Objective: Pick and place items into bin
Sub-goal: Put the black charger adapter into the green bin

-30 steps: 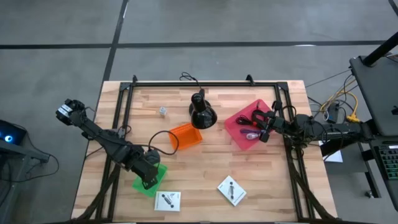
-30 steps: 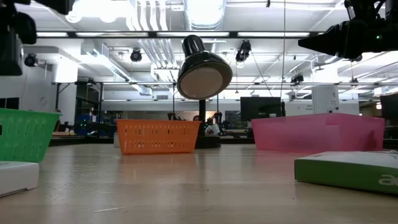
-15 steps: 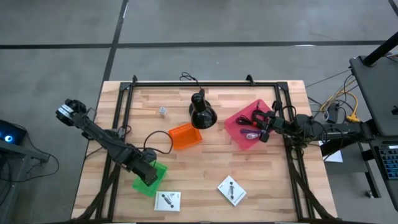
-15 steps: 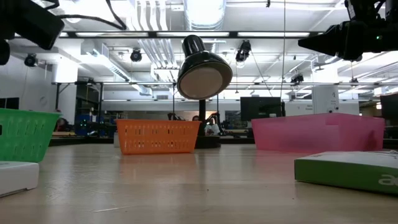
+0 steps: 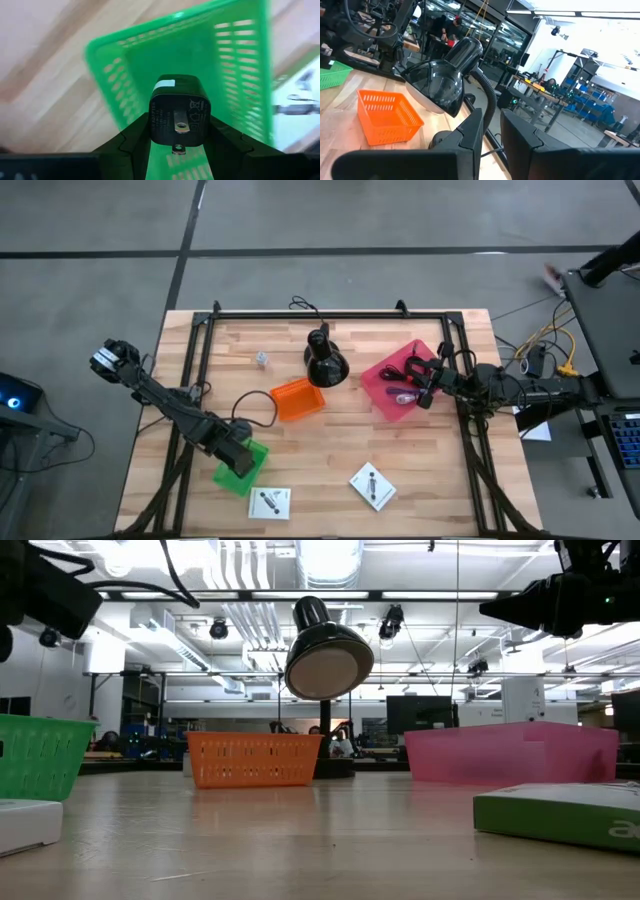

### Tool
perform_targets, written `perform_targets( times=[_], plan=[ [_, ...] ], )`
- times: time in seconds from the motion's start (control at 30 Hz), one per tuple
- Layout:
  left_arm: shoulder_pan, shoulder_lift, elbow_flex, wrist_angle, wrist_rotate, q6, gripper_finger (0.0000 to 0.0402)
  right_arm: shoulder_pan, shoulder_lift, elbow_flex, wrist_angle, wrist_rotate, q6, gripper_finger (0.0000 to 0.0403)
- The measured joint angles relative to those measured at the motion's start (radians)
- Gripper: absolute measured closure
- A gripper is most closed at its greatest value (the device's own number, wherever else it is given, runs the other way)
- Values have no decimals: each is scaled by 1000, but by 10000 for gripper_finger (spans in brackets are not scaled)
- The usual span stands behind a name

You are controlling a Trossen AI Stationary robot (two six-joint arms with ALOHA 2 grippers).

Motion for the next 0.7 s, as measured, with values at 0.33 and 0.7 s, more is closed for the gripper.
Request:
perform_targets(
  times=[0.33, 0.7],
  plan=[
    [2, 45, 0, 25, -16, 56, 262, 0, 0, 0, 0, 0, -1, 346],
    [11, 40, 5, 29, -18, 87, 249, 0, 1, 0, 0, 0, -2, 346]
  ],
)
